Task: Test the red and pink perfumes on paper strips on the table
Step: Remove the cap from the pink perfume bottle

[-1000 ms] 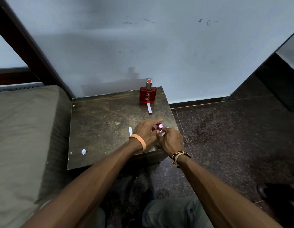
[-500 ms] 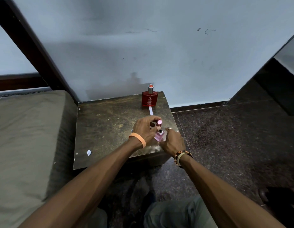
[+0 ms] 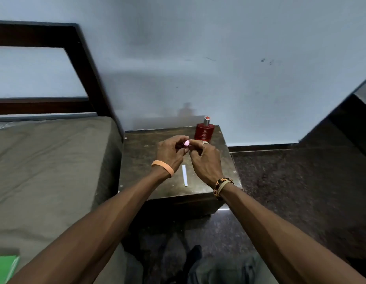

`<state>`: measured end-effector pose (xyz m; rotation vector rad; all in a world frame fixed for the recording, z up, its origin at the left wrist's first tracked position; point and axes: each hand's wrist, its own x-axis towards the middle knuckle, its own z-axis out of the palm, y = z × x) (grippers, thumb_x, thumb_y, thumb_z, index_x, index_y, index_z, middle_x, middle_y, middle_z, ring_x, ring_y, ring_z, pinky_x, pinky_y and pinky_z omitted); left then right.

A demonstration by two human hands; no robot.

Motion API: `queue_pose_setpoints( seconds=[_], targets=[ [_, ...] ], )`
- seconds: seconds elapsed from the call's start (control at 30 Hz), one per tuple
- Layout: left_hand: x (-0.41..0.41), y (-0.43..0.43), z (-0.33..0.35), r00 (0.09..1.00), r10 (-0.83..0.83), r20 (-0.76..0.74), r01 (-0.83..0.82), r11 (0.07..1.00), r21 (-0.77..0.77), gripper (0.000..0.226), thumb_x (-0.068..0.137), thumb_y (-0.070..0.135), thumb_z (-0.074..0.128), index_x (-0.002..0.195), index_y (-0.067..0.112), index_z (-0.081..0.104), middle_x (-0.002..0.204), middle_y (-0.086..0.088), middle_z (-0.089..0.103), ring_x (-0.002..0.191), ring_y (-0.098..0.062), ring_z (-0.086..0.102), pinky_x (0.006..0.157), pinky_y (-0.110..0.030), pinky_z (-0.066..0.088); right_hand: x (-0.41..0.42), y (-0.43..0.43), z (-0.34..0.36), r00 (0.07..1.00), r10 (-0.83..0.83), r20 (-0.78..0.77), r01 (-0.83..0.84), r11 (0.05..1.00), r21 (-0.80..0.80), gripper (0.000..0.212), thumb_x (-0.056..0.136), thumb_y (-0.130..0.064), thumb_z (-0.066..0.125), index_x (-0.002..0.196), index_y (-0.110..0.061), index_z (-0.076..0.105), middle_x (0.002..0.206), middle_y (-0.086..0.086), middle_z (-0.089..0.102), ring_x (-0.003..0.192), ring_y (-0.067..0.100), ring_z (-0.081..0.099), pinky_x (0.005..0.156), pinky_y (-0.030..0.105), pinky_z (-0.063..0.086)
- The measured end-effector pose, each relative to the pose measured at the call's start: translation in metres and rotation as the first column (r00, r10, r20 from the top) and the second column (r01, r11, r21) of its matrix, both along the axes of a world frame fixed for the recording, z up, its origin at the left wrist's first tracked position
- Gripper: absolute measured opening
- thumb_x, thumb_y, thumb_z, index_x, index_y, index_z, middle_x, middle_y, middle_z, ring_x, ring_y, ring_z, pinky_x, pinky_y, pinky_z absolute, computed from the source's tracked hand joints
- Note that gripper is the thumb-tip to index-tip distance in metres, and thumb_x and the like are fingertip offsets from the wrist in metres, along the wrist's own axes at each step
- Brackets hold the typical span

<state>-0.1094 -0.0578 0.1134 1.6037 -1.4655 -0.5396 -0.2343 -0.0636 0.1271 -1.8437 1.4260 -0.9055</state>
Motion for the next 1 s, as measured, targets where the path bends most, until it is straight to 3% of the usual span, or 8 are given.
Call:
queue_pose_setpoints(
  seconds=[0.17, 0.47, 0.6, 0.83, 1.0],
  targets=[
    [0.07, 0.007, -0.013, 0.988, 0.125, 0.087, -0.131, 0.988, 0.076, 0.031, 0.072, 0.007, 0.077, 0.101, 0.017, 0.071, 0.099, -0.003, 0.071, 0.088, -0.015, 0.067, 0.084, -0.035, 0.056, 0.065, -0.003, -0.012, 0.991, 0.131, 0.005, -0.131, 0.988, 0.086, 0.038, 0.083, -0.002, 0.055, 0.109, -0.022, 0.074, 0.097, -0.001, 0.074, 0.086, 0.015, 0.066, 0.082, 0.036, 0.055],
    [0.138, 0.02, -0.074, 0.966, 0.249, 0.074, -0.259, 0.942, 0.212, 0.031, 0.071, 0.004, 0.077, 0.099, 0.018, 0.072, 0.095, -0.001, 0.072, 0.084, -0.013, 0.067, 0.083, -0.035, 0.056, 0.138, -0.007, -0.065, 0.957, 0.291, 0.006, -0.282, 0.922, 0.265, 0.047, 0.079, 0.003, 0.05, 0.112, -0.021, 0.074, 0.104, 0.0, 0.075, 0.093, 0.015, 0.067, 0.086, 0.033, 0.055],
    [0.145, 0.019, -0.099, 0.963, 0.26, 0.069, -0.269, 0.921, 0.283, 0.03, 0.073, 0.005, 0.076, 0.099, 0.018, 0.072, 0.094, 0.0, 0.072, 0.083, -0.013, 0.067, 0.084, -0.035, 0.056, 0.148, -0.009, -0.086, 0.948, 0.318, 0.009, -0.302, 0.89, 0.343, 0.044, 0.077, 0.004, 0.053, 0.11, -0.017, 0.074, 0.097, 0.002, 0.076, 0.085, 0.015, 0.067, 0.077, 0.027, 0.053],
    [0.149, 0.015, -0.129, 0.967, 0.234, 0.104, -0.256, 0.902, 0.347, 0.027, 0.073, 0.006, 0.072, 0.097, 0.019, 0.072, 0.091, 0.0, 0.073, 0.083, -0.015, 0.068, 0.083, -0.035, 0.055, 0.155, -0.017, -0.114, 0.941, 0.33, -0.071, -0.274, 0.87, 0.409, 0.045, 0.077, 0.002, 0.052, 0.112, -0.017, 0.074, 0.094, 0.004, 0.076, 0.087, 0.021, 0.068, 0.08, 0.036, 0.057],
    [0.153, 0.02, -0.144, 0.968, 0.22, 0.118, -0.249, 0.887, 0.388, 0.027, 0.072, 0.006, 0.072, 0.095, 0.02, 0.071, 0.089, 0.002, 0.072, 0.08, -0.013, 0.067, 0.082, -0.033, 0.054, 0.158, -0.015, -0.127, 0.927, 0.367, -0.073, -0.3, 0.846, 0.441, 0.042, 0.072, -0.003, 0.051, 0.102, -0.02, 0.076, 0.088, 0.001, 0.076, 0.083, 0.021, 0.069, 0.078, 0.042, 0.057]
  ],
)
